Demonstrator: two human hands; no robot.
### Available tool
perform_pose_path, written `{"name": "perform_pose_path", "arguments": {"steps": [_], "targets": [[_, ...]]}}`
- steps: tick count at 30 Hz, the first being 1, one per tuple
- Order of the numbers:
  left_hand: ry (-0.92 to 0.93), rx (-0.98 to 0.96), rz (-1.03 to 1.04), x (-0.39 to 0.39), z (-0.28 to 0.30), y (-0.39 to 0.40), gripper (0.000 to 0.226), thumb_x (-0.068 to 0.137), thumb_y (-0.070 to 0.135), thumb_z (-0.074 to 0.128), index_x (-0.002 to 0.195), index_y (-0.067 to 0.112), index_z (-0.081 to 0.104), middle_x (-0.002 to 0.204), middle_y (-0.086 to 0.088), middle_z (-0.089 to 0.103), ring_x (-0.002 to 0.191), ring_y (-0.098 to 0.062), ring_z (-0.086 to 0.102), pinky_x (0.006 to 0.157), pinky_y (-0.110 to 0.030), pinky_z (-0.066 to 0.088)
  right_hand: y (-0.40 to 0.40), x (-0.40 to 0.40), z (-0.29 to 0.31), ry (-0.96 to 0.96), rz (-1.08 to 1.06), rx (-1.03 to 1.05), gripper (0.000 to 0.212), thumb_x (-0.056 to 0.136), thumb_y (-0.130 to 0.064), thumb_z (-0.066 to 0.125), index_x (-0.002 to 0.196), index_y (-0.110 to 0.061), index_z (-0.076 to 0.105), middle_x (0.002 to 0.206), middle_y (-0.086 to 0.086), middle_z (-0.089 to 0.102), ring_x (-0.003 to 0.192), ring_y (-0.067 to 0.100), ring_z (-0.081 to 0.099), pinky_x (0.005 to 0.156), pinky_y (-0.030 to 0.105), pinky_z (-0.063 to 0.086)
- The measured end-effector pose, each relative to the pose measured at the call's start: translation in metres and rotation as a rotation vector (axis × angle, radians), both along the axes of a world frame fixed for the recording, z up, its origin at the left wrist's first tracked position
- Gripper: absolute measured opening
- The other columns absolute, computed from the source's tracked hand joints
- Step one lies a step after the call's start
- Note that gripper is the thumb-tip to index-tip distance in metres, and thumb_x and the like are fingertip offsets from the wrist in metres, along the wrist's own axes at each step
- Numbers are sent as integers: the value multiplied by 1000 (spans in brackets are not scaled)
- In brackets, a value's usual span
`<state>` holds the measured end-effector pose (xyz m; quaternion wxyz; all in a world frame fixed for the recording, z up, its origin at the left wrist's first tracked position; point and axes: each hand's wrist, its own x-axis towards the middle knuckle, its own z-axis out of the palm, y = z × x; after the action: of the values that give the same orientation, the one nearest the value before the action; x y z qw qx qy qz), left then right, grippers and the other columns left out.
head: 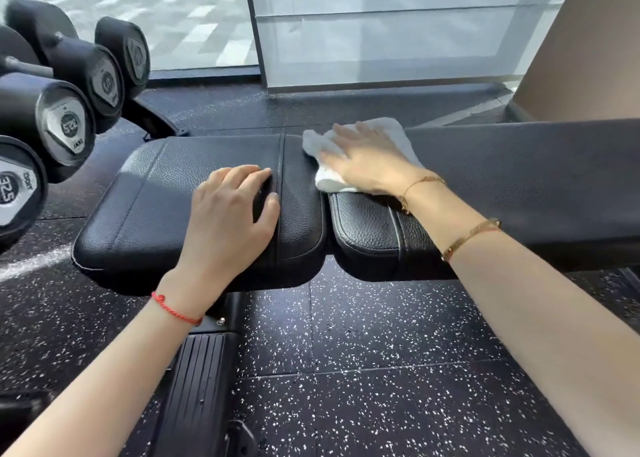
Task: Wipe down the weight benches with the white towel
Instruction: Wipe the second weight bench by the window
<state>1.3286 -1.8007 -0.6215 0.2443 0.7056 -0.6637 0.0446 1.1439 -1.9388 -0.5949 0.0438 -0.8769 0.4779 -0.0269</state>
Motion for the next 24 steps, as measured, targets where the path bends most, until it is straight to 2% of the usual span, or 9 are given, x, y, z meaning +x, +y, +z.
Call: {"name": "perform_pose_path", "arguments": {"steps": [2, 4, 6, 8, 11, 14, 19, 24], "targets": [[3, 16, 1, 2, 2, -1, 51, 93, 42, 40, 132, 17, 60, 137, 2, 58, 131, -24, 46, 110, -45, 36, 16, -2, -7, -19, 104, 17, 50, 102, -54, 22, 149, -40, 30, 157, -1, 35, 145, 34, 25, 119, 51, 16], [-4, 37, 0, 5, 2, -2, 46, 95, 40, 44, 133, 18, 59, 138, 2, 57, 132, -23, 45, 111, -44, 36, 28, -15, -13, -110, 136, 56, 51, 102, -58, 24, 152, -48, 18, 161, -13, 23, 151, 24, 12, 121, 44, 3], [-16, 47, 3, 7, 1, -3, 41, 97, 37, 50, 133, 18, 59, 139, 2, 56, 133, -23, 45, 111, -45, 35, 31, -29, -13, -190, 110, 75, 52, 101, -59, 28, 151, -47, 23, 161, -16, 22, 151, 18, 11, 121, 37, 2], [-12, 48, 11, 9, 1, -4, 42, 97, 37, 50, 133, 18, 58, 139, 2, 56, 133, -23, 44, 111, -46, 36, 22, -31, -9, -170, 85, 60, 54, 101, -57, 28, 153, -39, 27, 162, -11, 23, 150, 18, 12, 121, 35, 3], [-15, 45, 20, 12, 2, -10, 48, 94, 42, 46, 133, 16, 59, 139, 0, 56, 132, -24, 45, 110, -46, 36, -2, -9, -3, -111, 68, 44, 56, 104, -52, 19, 152, -26, 33, 160, -1, 30, 148, 23, 20, 121, 40, 11], [-6, 34, 44, 16, 0, -19, 43, 96, 38, 52, 133, 16, 59, 139, 0, 56, 132, -24, 44, 109, -44, 34, -13, 18, -4, -138, 58, 89, 61, 104, -53, 12, 153, -20, 31, 160, -2, 30, 148, 22, 21, 122, 42, 9], [-14, 51, 75, 20, 0, -28, 42, 97, 36, 53, 134, 16, 57, 140, 0, 55, 134, -23, 42, 111, -42, 29, 2, 21, -11, -198, 236, 99, 56, 104, -52, 24, 155, -30, 23, 162, -7, 22, 150, 17, 16, 123, 40, 2], [-6, 77, 54, 6, 7, -39, 54, 94, 46, 39, 137, 19, 55, 143, 1, 52, 137, -22, 41, 115, -44, 28, -13, -18, -12, -77, 174, -62, 56, 99, -61, 27, 151, -40, 29, 158, -11, 28, 147, 17, 18, 120, 34, 2]]}}
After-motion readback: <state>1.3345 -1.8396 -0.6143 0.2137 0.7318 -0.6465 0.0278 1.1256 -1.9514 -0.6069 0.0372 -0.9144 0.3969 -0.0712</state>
